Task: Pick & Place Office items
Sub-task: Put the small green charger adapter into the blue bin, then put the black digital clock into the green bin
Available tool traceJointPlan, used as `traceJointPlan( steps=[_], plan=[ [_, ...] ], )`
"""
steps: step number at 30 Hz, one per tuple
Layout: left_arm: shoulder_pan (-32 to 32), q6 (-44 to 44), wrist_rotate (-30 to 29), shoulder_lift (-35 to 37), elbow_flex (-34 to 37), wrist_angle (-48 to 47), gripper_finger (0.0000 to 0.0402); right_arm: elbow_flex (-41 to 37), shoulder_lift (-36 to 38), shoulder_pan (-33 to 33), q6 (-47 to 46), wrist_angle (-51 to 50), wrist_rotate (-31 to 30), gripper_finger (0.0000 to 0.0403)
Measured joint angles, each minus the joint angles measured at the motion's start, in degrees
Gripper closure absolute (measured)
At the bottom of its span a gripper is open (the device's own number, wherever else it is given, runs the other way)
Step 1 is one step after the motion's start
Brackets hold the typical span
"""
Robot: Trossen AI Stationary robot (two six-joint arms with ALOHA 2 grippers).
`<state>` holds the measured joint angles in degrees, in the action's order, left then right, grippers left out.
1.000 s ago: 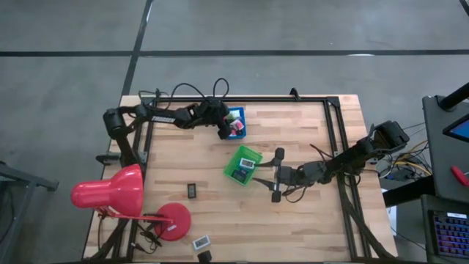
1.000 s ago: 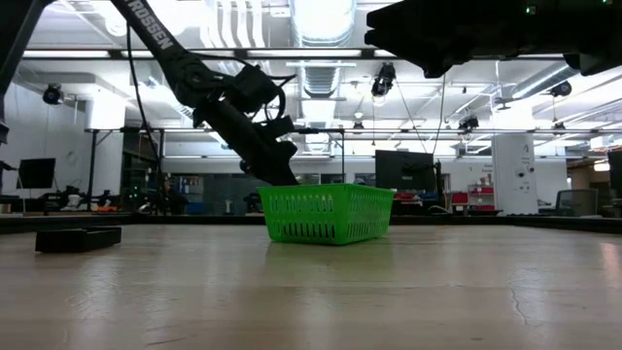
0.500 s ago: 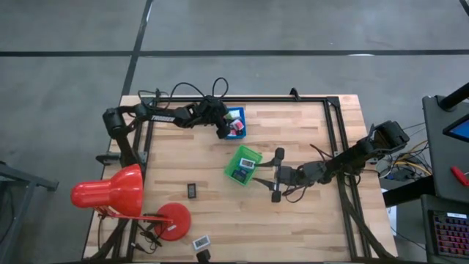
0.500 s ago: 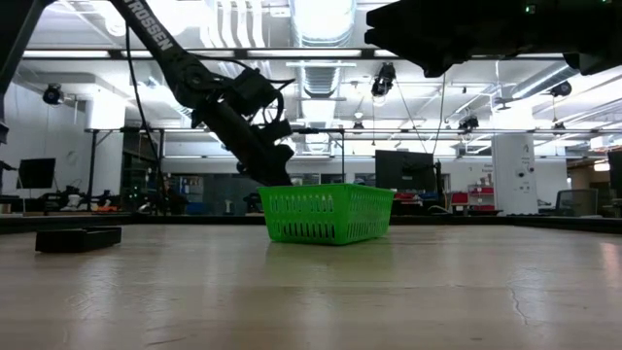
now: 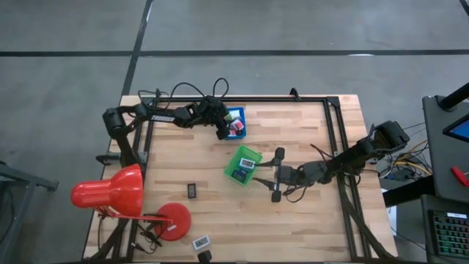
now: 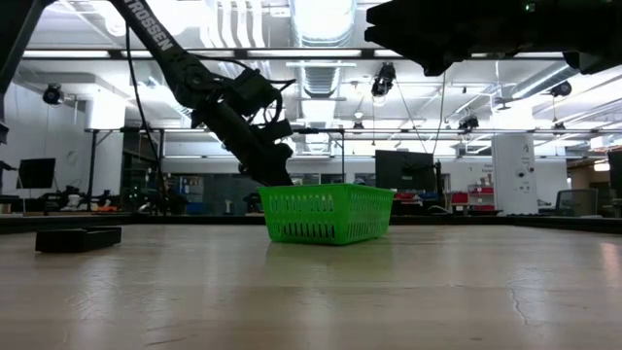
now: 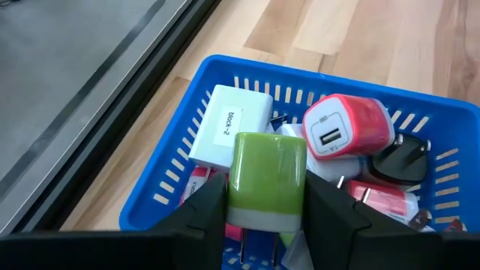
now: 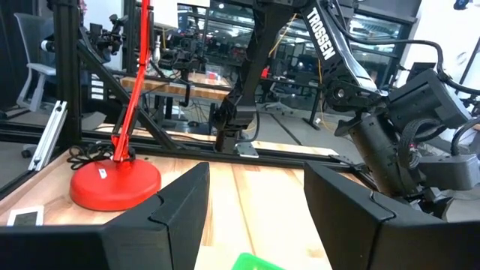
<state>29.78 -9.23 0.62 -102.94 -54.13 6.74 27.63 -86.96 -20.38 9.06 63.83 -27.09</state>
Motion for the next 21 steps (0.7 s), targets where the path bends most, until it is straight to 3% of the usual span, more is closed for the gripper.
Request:
traceJointPlan(
  steps=[11,17,21],
  plan=[
    [0.0,-0.14,0.44,-0.02,0.02,0.04,0.0269,0.01,0.0,0.0,0.0,0.02,0.0,0.0191],
    [-0.11,-1.93,0.49,-0.02,-0.41,0.07,0.0204,0.01,0.0,0.0,0.0,0.02,0.0,0.0191],
    [-0.17,-3.05,2.6,-0.02,-0.77,0.07,0.0191,0.01,0.0,0.02,0.0,0.01,0.0,0.0191]
  ],
)
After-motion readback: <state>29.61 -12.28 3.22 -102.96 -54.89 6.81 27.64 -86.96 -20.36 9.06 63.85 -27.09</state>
